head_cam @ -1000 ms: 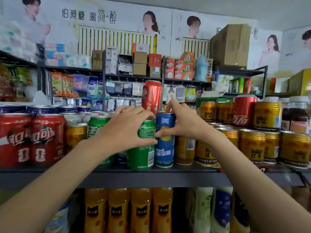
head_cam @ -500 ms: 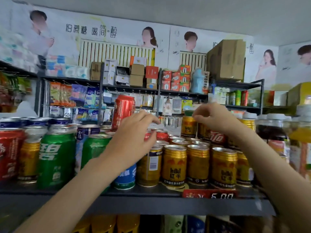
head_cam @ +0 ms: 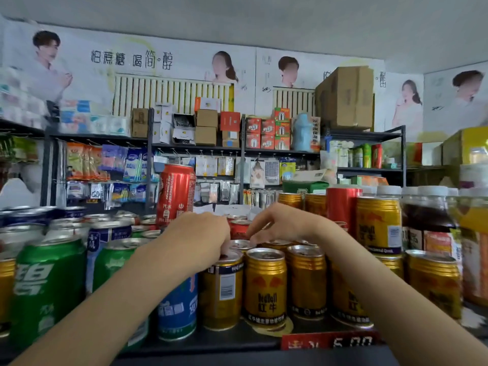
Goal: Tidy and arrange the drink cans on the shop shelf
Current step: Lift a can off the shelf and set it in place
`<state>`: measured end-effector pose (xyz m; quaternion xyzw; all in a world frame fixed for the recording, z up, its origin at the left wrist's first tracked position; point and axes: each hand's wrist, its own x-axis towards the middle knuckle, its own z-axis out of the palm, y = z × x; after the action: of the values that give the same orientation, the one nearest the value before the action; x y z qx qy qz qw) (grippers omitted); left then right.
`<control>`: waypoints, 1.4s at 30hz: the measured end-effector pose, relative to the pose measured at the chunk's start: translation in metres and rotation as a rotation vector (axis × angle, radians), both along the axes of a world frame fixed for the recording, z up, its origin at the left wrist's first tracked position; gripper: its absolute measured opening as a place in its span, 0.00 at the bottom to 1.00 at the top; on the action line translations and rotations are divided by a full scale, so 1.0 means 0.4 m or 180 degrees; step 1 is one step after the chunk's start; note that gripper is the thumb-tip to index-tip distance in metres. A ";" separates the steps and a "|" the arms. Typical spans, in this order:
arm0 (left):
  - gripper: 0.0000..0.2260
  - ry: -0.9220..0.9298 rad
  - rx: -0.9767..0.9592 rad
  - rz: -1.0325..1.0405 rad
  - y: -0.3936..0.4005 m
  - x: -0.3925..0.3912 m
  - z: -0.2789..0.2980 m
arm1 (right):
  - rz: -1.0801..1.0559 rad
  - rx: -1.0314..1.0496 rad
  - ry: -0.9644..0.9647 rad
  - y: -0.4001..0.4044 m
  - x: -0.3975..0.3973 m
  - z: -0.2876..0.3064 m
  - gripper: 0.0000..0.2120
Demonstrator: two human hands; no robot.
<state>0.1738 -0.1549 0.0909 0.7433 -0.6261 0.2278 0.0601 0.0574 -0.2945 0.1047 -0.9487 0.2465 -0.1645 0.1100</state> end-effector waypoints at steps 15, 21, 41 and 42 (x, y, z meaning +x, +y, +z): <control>0.14 0.0521 0.0538 -0.0454 -0.002 0.036 0.069 | -0.0492 -0.0355 -0.0694 -0.011 0.000 0.061 0.03; 0.14 0.0490 0.0388 -0.0428 -0.025 0.010 0.069 | -0.0714 -0.0381 -0.0192 -0.056 -0.085 0.083 0.05; 0.14 0.0842 0.0022 -0.0798 -0.159 -0.128 0.070 | -0.2402 -0.1514 0.0119 -0.116 -0.246 0.170 0.24; 0.13 0.0837 0.0006 -0.0793 -0.161 -0.135 0.066 | -0.2431 -0.1336 0.0238 -0.125 -0.243 0.161 0.27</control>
<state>0.1199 -0.2192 0.1175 0.6835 -0.7003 0.1189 0.1685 -0.0398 -0.3446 0.1690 -0.7966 0.5447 -0.2054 -0.1630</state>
